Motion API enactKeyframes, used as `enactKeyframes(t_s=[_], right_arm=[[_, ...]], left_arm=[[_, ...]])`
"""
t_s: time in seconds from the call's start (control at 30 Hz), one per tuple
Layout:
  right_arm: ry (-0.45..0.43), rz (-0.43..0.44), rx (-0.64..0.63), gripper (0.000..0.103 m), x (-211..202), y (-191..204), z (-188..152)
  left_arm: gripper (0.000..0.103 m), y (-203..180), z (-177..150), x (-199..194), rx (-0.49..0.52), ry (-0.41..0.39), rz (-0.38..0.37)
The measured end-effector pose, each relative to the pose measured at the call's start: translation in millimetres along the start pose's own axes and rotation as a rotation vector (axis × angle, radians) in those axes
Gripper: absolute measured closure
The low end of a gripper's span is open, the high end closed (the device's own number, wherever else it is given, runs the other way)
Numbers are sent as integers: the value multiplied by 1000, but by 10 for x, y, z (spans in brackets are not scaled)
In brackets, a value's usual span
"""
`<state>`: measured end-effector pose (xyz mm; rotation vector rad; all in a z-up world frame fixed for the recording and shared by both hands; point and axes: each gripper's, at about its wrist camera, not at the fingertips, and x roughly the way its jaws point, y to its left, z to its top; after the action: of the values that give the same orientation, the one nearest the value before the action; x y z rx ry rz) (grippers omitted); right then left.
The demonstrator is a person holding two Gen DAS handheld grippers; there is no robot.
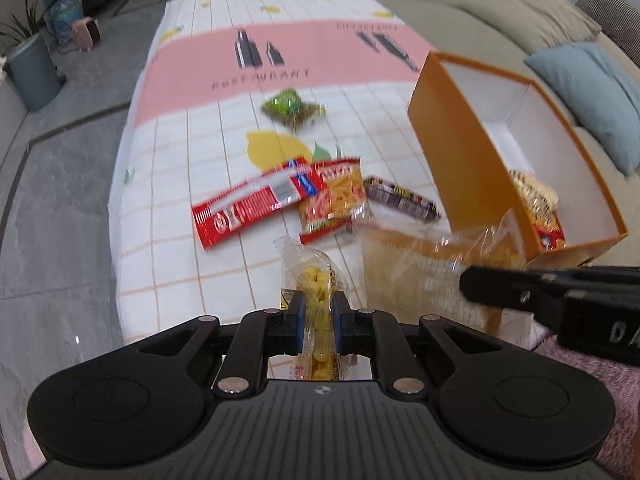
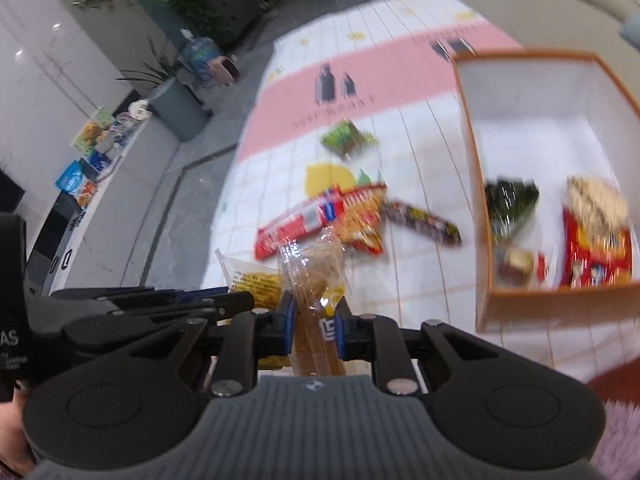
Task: Organize snacks
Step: 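Lift the held snacks with both tools and carry them toward the orange box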
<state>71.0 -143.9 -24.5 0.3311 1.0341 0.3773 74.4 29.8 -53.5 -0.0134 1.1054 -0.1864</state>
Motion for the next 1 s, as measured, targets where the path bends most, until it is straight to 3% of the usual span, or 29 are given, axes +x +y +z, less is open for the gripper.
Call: enactKeyframes(t_s=[0.27, 0.43, 0.7, 0.8, 1.0], right_arm=[[-6, -38, 57, 85, 179, -143, 70], [-12, -70, -17, 72, 201, -69, 47], [17, -94, -61, 72, 397, -57, -21], [43, -125, -52, 80, 453, -129, -41], [51, -114, -34, 82, 255, -240, -104]], left_arm=[[88, -60, -47, 153, 11, 8, -7], [86, -131, -85, 230, 34, 31, 4], [83, -93, -121, 248, 23, 45, -6], [83, -123, -110, 168, 23, 21, -64], [83, -336, -114, 141, 85, 21, -132]])
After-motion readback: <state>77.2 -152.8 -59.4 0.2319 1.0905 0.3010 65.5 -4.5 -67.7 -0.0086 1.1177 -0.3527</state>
